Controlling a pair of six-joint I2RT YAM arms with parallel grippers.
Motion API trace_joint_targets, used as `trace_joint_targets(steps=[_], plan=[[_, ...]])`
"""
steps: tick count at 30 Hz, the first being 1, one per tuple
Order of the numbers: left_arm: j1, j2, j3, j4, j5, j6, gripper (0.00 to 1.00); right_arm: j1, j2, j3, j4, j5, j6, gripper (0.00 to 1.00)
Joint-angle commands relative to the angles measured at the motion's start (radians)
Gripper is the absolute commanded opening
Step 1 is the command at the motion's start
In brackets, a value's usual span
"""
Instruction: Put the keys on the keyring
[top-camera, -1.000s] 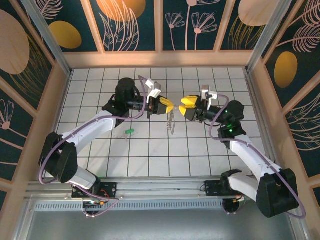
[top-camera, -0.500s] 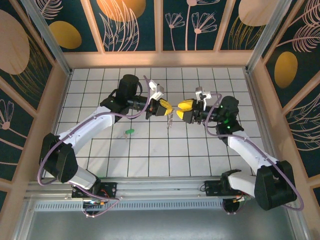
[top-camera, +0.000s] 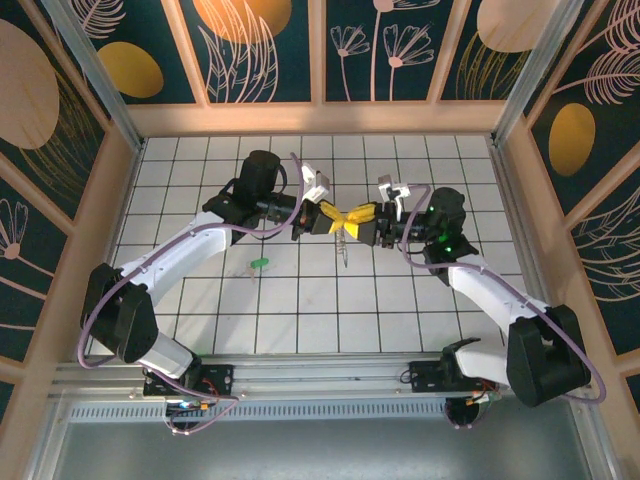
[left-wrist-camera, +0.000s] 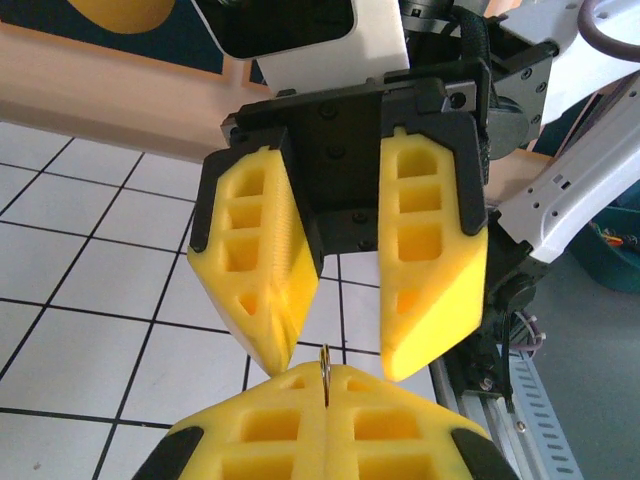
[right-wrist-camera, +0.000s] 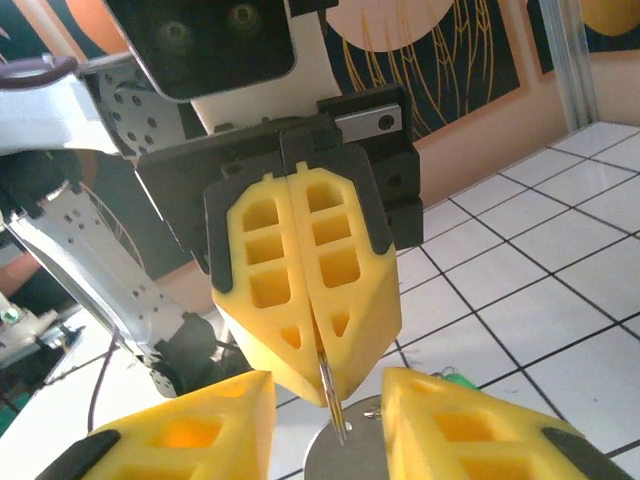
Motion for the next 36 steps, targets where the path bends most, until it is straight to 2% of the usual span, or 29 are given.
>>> trace_joint_targets(steps=[1, 5, 7, 8, 9, 12, 18, 23, 30, 36], plan=[[-0.006, 0.001, 0.037, -0.006, 0.022, 0.021, 0.0, 0.008, 0.006, 0.029, 0.024, -0.033, -0.019, 0.22], [-0.007, 0.0, 0.037, -0.005, 0.022, 0.021, 0.0, 0.008, 0.004, 0.026, 0.02, -0.031, -0.023, 0.0], [-0.007, -0.002, 0.037, 0.001, 0.02, 0.017, 0.0, 0.009, 0.001, 0.025, 0.011, -0.028, -0.033, 0.0], [-0.007, -0.005, 0.034, 0.014, 0.012, 0.007, 0.06, 0.008, -0.002, 0.024, 0.006, -0.019, -0.038, 0.0], [-0.007, -0.011, 0.027, 0.036, -0.009, -0.013, 0.15, 0.007, -0.005, 0.02, 0.004, -0.008, -0.041, 0.0], [-0.005, -0.05, -0.019, 0.123, -0.096, -0.077, 0.27, -0.008, -0.023, 0.001, 0.034, 0.021, -0.026, 0.0], [0.012, -0.136, -0.141, 0.33, -0.216, -0.23, 0.33, -0.032, -0.054, -0.022, 0.123, 0.044, 0.031, 0.0], [0.058, -0.144, -0.249, 0.572, -0.123, -0.399, 0.33, -0.032, -0.077, -0.029, 0.219, 0.054, 0.091, 0.0], [0.058, -0.115, -0.313, 0.794, 0.013, -0.544, 0.32, -0.027, -0.08, -0.034, 0.32, 0.067, 0.162, 0.0], [0.054, -0.09, -0.32, 0.912, 0.065, -0.626, 0.33, -0.011, -0.061, -0.033, 0.367, 0.084, 0.191, 0.0]])
